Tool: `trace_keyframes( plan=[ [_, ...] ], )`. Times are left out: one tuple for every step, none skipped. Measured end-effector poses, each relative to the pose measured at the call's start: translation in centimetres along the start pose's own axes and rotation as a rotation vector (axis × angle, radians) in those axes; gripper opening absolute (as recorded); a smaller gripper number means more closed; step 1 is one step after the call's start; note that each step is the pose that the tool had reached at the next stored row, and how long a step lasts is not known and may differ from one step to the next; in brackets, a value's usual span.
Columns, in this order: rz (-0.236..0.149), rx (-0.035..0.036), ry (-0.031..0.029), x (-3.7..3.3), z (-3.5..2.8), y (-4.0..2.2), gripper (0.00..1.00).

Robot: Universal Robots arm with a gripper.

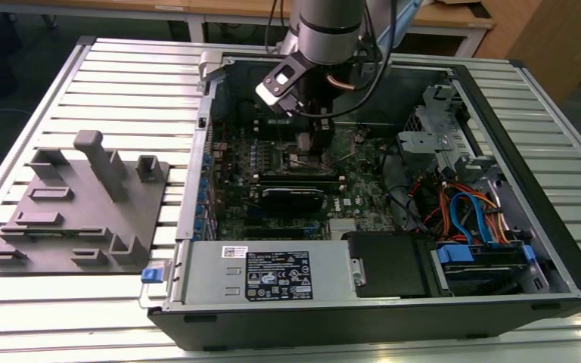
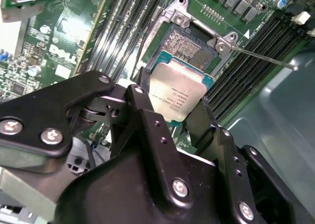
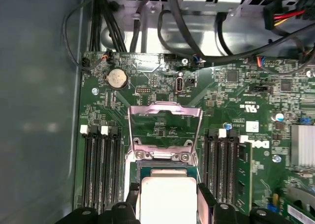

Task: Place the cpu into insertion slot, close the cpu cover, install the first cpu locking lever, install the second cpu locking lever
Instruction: 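Place the cpu into insertion slot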

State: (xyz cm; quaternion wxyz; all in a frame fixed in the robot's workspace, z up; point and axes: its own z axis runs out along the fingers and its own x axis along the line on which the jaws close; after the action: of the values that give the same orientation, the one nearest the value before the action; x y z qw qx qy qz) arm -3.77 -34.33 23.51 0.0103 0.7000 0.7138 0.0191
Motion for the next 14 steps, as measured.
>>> trace_keyframes(
  plan=[
    [0.0, -0.0004, 0.0, 0.03, 0.18, -0.03, 0.54],
    [0.0, -0.0006, 0.0, 0.06, 0.35, -0.05, 0.54],
    [0.001, -0.0007, -0.0001, 0.1, 0.52, -0.09, 0.54],
    [0.002, -0.0008, -0.0001, 0.16, 0.66, -0.12, 0.54],
    [0.004, -0.0008, -0.0002, 0.22, 0.8, -0.15, 0.54],
    [0.005, -0.0008, -0.0002, 0.32, 0.96, -0.19, 0.54],
    [0.005, -0.0008, -0.0003, 0.42, 1.13, -0.23, 0.54],
    [0.005, -0.0008, -0.0003, 0.49, 1.29, -0.31, 0.54],
    [0.005, -0.0009, -0.0002, 0.54, 1.45, -0.43, 0.54],
    [0.005, -0.001, -0.0002, 0.57, 1.61, -0.6, 0.54],
    [0.005, -0.0012, -0.0002, 0.58, 1.77, -0.78, 0.54],
    [0.005, -0.0014, -0.0002, 0.58, 1.93, -0.91, 0.54],
    [0.006, -0.0018, -0.0004, 0.58, 2.11, -1.01, 0.54],
    [0.006, -0.0024, -0.0004, 0.58, 2.3, -1.06, 0.54]
  ],
)
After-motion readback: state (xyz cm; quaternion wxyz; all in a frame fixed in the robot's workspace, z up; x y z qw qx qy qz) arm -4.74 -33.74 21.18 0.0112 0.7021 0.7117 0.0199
